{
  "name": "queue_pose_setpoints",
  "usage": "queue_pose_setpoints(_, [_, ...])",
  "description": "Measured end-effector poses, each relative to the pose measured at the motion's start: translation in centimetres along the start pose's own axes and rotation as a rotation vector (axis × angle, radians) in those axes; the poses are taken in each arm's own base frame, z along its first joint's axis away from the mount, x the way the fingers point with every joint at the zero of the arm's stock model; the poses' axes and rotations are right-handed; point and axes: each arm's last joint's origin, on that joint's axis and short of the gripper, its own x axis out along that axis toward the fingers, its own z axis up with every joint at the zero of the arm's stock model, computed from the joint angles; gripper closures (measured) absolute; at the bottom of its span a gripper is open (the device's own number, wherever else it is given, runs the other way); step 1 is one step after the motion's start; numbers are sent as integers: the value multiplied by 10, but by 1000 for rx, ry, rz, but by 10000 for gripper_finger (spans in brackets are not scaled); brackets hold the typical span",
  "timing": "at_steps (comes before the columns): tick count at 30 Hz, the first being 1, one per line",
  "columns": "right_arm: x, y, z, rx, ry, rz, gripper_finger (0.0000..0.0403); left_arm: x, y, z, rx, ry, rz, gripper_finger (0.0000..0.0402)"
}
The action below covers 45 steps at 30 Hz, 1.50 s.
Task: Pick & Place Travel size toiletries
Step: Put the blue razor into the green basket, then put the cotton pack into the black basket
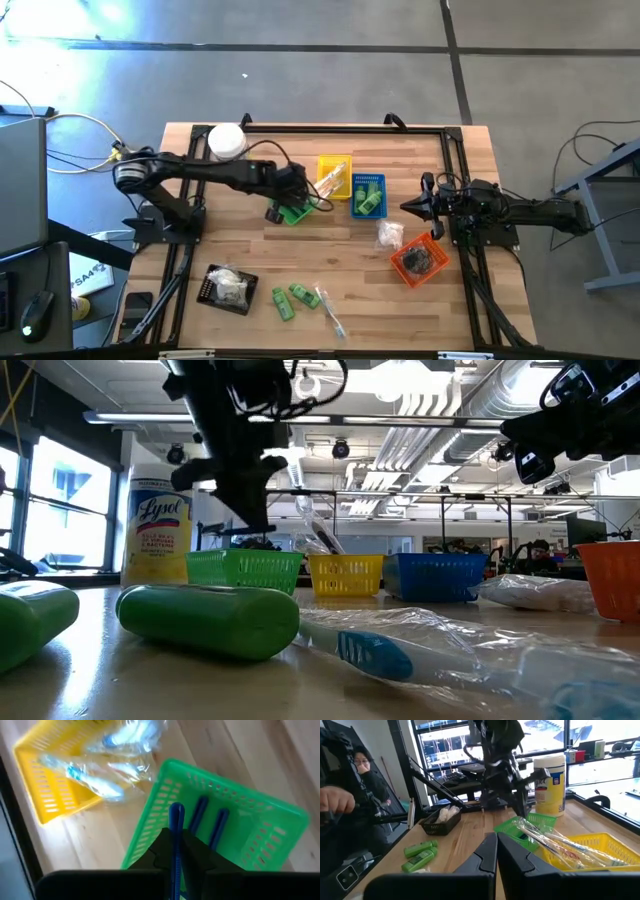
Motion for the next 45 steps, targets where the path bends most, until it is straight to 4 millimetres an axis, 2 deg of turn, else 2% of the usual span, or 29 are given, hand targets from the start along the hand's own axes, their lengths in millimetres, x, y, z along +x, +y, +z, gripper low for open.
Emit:
queue_pose_setpoints(15, [0,0,0,1,4,-2,398,23,-2,6,-86,-30,-55,391])
queue_pose_setpoints(24, [0,0,-1,2,14,0,398,47,-9,3,-85,34,-95,391])
queue_pose_setpoints(29, [0,0,-2,3,19,-1,398,53,-11,1,-86,56,-108,390])
queue_pose_setpoints(33, [0,0,-2,3,21,0,398,57,-12,1,-87,66,-115,361])
queue_pose_setpoints(40, [0,0,-2,1,21,-1,398,56,-11,1,-131,72,-110,274])
queue_pose_setpoints(45, [0,0,-2,-1,20,-1,398,37,2,11,-134,145,-80,232])
